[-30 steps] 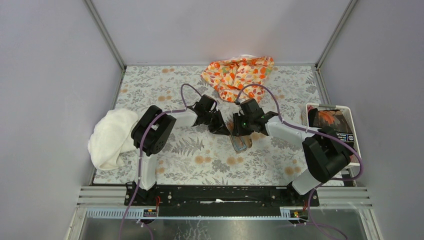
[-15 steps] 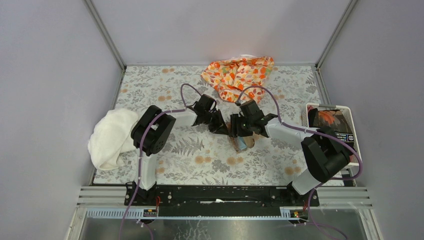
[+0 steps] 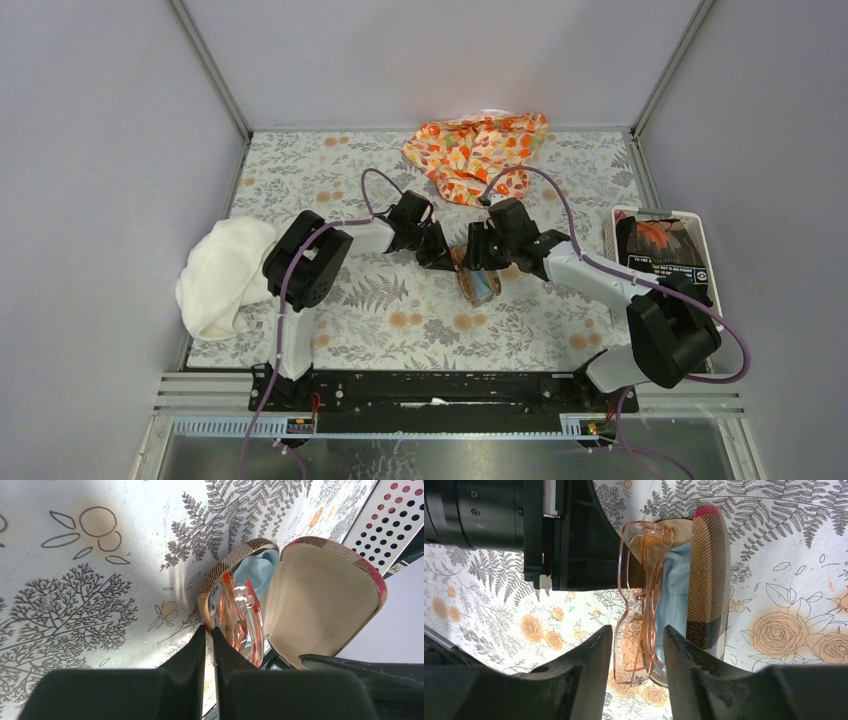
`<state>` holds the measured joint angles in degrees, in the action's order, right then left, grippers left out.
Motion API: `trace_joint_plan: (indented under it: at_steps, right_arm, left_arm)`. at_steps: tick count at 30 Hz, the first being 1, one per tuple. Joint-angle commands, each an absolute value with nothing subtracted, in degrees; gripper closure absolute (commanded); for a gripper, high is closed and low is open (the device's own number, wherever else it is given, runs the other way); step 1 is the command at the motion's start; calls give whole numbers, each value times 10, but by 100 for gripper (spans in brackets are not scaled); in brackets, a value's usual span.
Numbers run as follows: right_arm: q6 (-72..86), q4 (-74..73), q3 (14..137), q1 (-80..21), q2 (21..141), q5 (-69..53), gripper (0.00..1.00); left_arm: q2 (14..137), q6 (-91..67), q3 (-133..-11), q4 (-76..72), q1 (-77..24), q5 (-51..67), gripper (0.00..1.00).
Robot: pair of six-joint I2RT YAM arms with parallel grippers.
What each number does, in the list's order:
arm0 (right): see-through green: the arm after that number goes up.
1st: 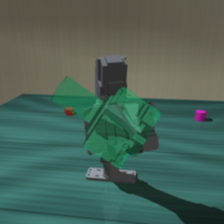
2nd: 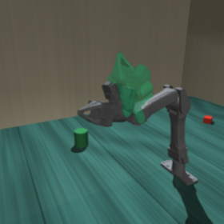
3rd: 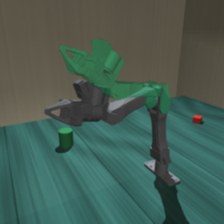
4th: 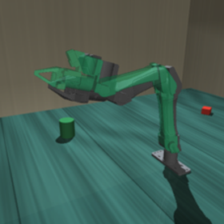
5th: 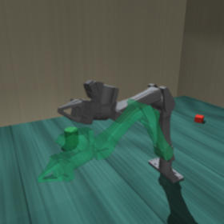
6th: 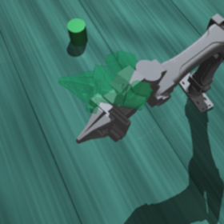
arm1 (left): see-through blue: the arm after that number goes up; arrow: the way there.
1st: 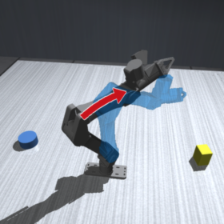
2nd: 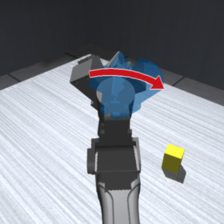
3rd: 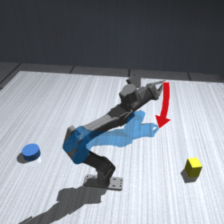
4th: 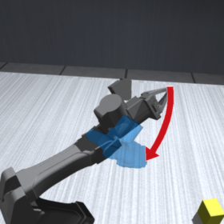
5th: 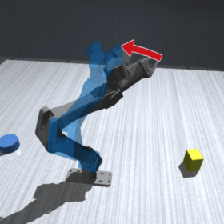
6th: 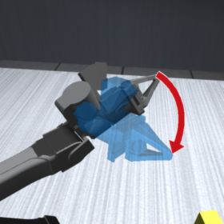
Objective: Organize the sunglasses
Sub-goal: Place the sunglasses in the sunglasses case, then adjust the sunglasses in the sunglasses case.
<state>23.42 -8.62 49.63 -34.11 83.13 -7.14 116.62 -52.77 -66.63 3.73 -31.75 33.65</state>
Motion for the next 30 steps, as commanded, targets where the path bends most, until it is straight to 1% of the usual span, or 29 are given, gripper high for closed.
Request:
trace_joint_plan:
  at_steps: [1, 3, 4, 7, 9, 10, 12, 16, 22, 26, 30]
  right_arm:
    - [234, -100, 494, -365, 811, -58, 55]
    - [233, -93, 492, -382, 810, -61, 66]
    - [233, -91, 493, -390, 812, -67, 70]
    - [239, -91, 498, -420, 828, -50, 71]
    - [241, -105, 508, -444, 842, 0, 70]
    - [241, -111, 511, -457, 847, 32, 66]
    - [239, -125, 523, -479, 858, 90, 56]
    - [228, -141, 531, -510, 857, 156, 49]
    - [205, -162, 538, -532, 860, 200, 49]
    - [201, -164, 541, -543, 872, 193, 53]
    - [200, -169, 548, -558, 889, 215, 55]
  left_arm:
    - [1179, -518, -658, 34, -314, 325, 88]
    - [1179, -518, -657, 33, -314, 325, 88]
    - [1178, -519, -657, 33, -314, 325, 88]
    - [1179, -518, -656, 33, -314, 325, 88]
    - [1179, -519, -656, 32, -314, 325, 88]
    - [1179, -519, -655, 32, -314, 325, 88]
    - [1179, -519, -655, 32, -314, 326, 88]
    - [1179, -518, -655, 33, -314, 326, 88]
    - [1183, -515, -656, 35, -314, 326, 88]
    - [1185, -515, -657, 34, -314, 328, 88]
    - [1189, -516, -659, 33, -314, 330, 89]
